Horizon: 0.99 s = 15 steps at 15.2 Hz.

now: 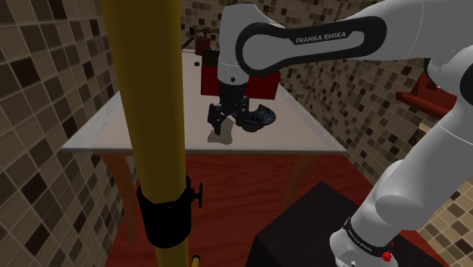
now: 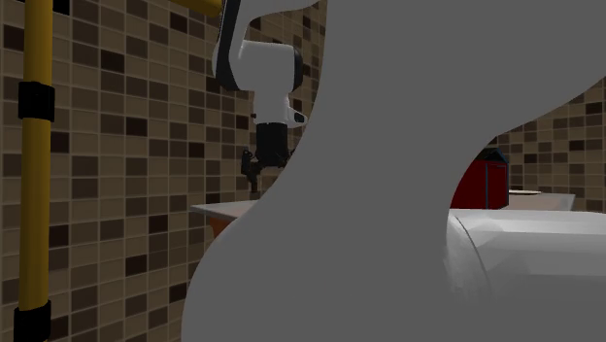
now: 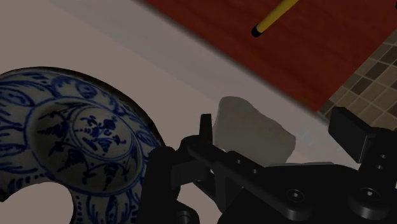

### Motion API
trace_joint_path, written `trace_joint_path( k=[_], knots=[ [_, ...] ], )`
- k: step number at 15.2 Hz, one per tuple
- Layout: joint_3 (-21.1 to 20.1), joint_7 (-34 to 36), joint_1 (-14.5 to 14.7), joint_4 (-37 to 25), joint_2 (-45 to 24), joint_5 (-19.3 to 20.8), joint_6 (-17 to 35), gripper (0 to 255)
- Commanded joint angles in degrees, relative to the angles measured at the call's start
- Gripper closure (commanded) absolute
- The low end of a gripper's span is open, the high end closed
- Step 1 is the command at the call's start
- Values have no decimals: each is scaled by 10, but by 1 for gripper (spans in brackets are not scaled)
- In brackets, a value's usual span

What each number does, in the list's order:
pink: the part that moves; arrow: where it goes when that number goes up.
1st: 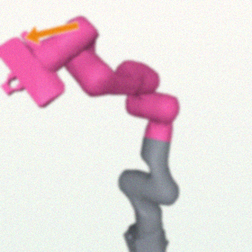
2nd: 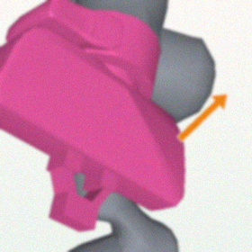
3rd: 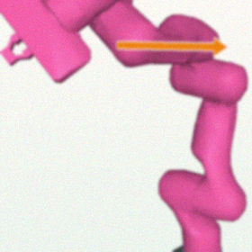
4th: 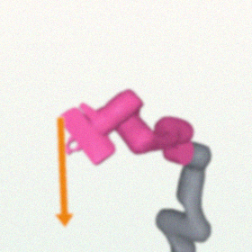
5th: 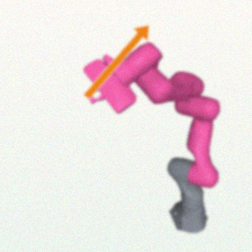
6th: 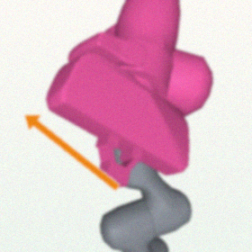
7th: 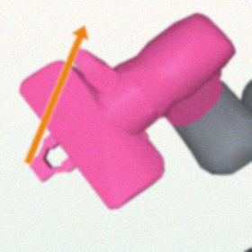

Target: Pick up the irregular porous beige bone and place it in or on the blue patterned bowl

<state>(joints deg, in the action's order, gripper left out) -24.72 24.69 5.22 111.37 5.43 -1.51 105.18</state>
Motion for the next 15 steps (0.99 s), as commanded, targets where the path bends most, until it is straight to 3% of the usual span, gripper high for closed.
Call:
trace_joint_path(
  k=[1,6,7,15],
  knots=[
    [0,0,0,4,1,0,3,0],
    [0,0,0,3,1,0,3,0],
    [0,0,0,3,1,0,3,255],
    [0,0,0,3,1,0,3,255]
  ],
)
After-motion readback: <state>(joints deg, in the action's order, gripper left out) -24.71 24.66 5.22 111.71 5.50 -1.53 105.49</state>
